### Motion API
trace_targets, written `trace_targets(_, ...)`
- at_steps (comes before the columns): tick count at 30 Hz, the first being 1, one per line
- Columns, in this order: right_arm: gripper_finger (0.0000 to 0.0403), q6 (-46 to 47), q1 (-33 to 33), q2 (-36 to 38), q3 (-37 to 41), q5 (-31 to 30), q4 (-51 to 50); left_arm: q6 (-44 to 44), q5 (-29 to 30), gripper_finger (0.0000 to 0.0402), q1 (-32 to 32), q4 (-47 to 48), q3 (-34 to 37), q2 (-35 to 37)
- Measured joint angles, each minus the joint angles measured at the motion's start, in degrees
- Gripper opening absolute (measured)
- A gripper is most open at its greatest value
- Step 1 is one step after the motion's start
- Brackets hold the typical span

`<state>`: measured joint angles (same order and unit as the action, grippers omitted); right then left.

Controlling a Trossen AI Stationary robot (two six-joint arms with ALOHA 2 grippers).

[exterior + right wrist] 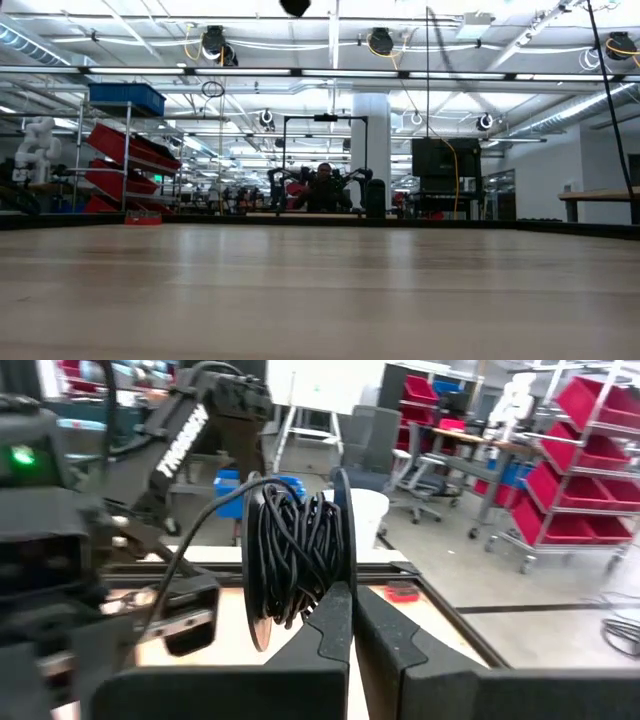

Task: Coil cords
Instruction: Uncoil the black wire from the spool

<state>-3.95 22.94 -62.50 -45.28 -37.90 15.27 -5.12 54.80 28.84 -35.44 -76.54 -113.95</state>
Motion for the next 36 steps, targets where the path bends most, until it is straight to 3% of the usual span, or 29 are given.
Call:
trace_targets(8, 0.0000, 0.07, -0.13, -2.91, 0.00, -4.58, 0.26, 3.13, -5.25, 0.0002, -1.03, 0.31, -3.24, 0.00)
trace_targets(12, 0.0000, 0.02, -0.51, -4.34, 0.00, -4.58, 0.05, 8.08, -4.68, 0.0002, -0.87, 0.47, -4.79, -0.02)
trace_targets(16, 0.0000, -1.01, -0.51, -4.37, 0.00, -4.57, -0.09, 14.82, 2.20, 0.0002, 1.65, 0.83, -5.28, 1.54)
trace_targets(23, 0.0000, -1.44, -0.33, -3.32, 0.00, -4.54, -1.08, 22.15, 23.14, 0.0002, 8.44, 7.71, -5.35, 6.13)
trace_targets(28, 0.0000, -1.40, -0.23, -3.08, 0.00, -3.78, -1.25, 24.30, 34.82, 0.0002, 12.36, 10.65, -5.35, 7.82)
trace_targets(36, 0.0000, -2.16, 2.46, -2.01, 0.00, -3.75, -1.46, 24.31, 35.19, 0.0001, 14.60, 10.77, -5.32, 7.80)
